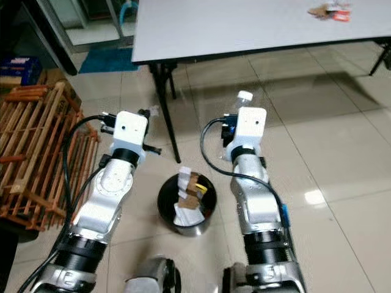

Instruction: Picking trash to rubbish bin

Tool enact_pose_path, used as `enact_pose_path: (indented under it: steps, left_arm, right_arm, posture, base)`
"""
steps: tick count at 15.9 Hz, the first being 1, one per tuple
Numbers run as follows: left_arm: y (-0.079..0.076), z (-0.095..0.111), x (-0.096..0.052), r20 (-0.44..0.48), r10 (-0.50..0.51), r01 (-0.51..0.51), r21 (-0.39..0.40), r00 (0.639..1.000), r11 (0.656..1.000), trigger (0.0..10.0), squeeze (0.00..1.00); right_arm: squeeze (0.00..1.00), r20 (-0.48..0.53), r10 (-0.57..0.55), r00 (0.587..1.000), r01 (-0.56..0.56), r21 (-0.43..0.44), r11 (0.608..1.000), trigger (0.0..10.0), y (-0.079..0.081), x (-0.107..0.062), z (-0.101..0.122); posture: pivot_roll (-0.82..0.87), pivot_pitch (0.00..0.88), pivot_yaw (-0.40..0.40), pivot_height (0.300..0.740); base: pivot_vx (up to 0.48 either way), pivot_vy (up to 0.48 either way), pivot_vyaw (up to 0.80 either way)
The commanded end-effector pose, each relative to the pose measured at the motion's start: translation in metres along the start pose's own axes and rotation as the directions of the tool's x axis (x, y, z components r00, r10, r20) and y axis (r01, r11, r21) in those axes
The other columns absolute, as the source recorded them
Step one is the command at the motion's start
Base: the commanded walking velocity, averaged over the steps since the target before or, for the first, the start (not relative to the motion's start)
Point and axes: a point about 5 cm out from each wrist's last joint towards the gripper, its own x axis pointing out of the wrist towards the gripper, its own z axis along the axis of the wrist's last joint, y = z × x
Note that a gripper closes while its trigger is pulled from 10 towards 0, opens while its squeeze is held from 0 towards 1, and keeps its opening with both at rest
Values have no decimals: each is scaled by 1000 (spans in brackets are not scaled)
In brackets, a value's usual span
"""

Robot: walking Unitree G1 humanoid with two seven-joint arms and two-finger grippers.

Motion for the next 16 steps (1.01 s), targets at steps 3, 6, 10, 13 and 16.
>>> enact_pose_path:
  steps: [3,6,10,13,16]
  left_arm:
    - [1,0,0,0,5,-5,7,1000,1000,10000,0]
    - [0,1,1,5,2,-2,7,1000,1000,10000,0]
    - [1,1,0,7,-4,4,9,1000,1000,10000,0]
    - [-1,3,0,22,-10,10,1,1000,1000,10000,0]
    - [-10,0,-3,18,-79,79,-3,997,997,10000,0]
  right_arm:
    - [0,0,14,1000,-14,11,1000,10000,2,0,1]
    - [0,0,22,1000,-22,2,1000,10000,3,-1,1]
    - [0,-5,21,1000,-20,10,1000,10000,3,-2,-1]
    - [0,-24,21,1000,-21,3,1000,10000,4,-2,-4]
    - [0,-17,31,999,-31,12,999,10000,5,-3,-3]
  posture:
    - [15,133,80,694]
    - [15,126,81,709]
    - [14,116,85,740]
    - [15,122,83,740]
    - [17,126,81,740]
  base:
    - [398,0,0]
    - [395,0,0]
    - [396,0,0]
    - [393,0,0]
    - [0,0,0]
